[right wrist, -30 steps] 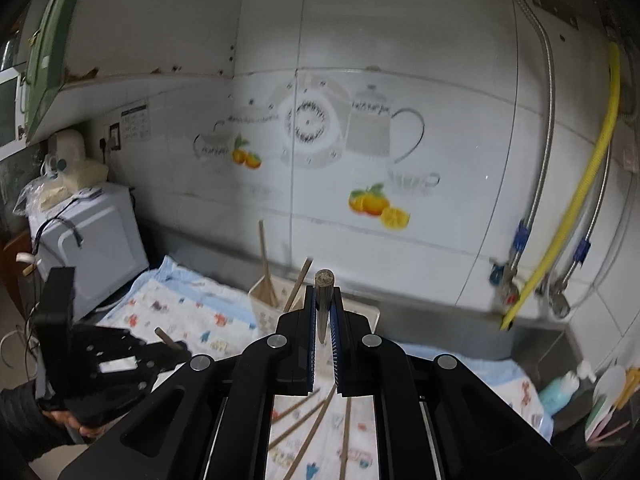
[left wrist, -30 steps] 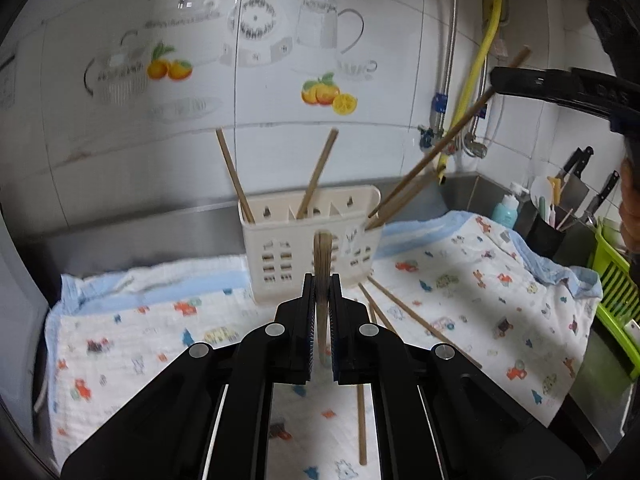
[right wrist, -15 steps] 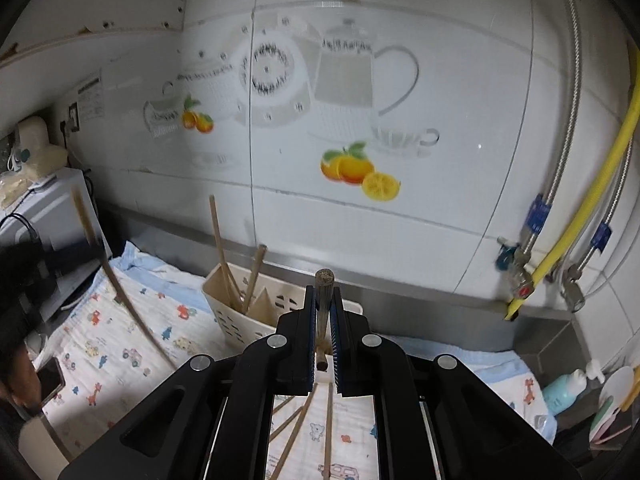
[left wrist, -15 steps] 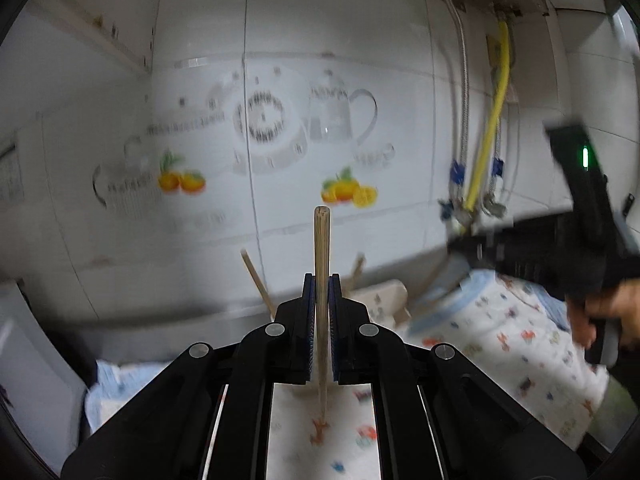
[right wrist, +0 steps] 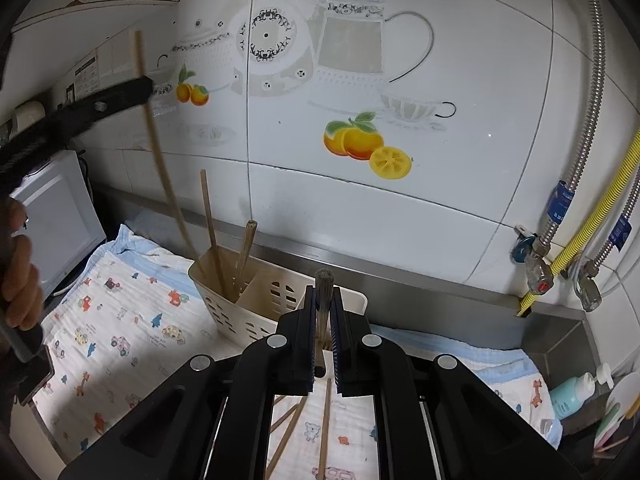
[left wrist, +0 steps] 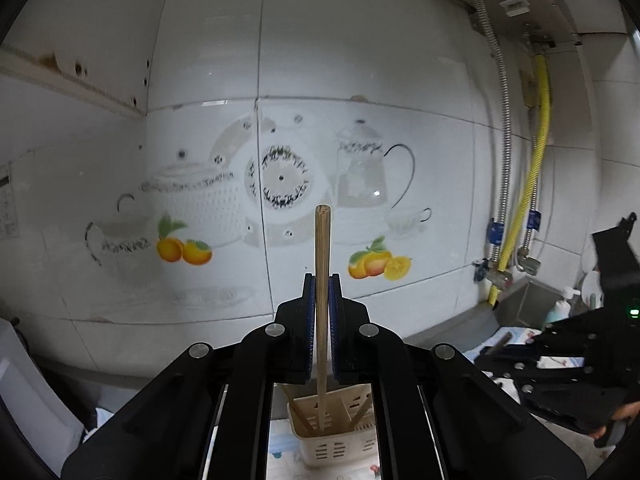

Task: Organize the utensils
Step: 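Lift the chopsticks in both grippers over the cream utensil holder, then open both grippers to drop the chopsticks into the holder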

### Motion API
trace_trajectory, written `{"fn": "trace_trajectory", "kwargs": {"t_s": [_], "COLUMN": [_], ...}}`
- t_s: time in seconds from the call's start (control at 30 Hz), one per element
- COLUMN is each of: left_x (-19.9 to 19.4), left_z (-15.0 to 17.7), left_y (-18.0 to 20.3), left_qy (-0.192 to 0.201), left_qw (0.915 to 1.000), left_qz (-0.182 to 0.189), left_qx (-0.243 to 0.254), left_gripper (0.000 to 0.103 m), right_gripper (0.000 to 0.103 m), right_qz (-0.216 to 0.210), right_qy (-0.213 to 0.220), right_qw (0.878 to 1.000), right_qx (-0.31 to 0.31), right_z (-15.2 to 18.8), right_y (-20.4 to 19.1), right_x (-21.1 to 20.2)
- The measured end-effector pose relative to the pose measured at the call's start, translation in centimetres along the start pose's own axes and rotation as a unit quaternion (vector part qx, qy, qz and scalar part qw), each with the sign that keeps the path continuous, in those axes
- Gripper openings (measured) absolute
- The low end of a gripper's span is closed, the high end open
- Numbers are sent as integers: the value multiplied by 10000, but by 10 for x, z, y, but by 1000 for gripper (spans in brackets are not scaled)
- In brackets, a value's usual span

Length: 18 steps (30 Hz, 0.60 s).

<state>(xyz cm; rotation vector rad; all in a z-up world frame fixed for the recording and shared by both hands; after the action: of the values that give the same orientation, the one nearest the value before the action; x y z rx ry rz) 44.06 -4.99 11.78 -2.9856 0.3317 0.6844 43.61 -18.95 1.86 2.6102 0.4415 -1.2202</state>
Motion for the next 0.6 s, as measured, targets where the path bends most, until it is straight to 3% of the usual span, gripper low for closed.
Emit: {"fn": "trace_trajectory", "kwargs": {"t_s": [0.27, 0.6], "left_x": [38, 56], "left_z": [28, 52], "left_y": [-15, -24], "left_qy": [-462, -869], "left_qw": [9986, 9955], "left_qz": [-10, 26], "left_qx": [-257, -389], "left_gripper": [5, 6], "right_gripper": [7, 8], "right_qz": [-25, -4], "right_qy": [-20, 7], "right_qw": [10000, 10000], "right_qx": [-14, 25], "right_z": [0, -1], "right_y": [-2, -3], "right_x": [5, 2]}}
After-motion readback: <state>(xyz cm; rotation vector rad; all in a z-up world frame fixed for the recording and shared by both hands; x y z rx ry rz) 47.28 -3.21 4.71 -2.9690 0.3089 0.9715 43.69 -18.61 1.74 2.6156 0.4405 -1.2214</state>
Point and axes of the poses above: each gripper's, at about its wrist camera, not at the fingertips, and x roughly the way its jaws point, y to its right, z to its underside, the point moved 9 cm from there along x, roughly the way its jaws point, and after that the axes turned 13 degrees about -y, right-handed, at the moved point
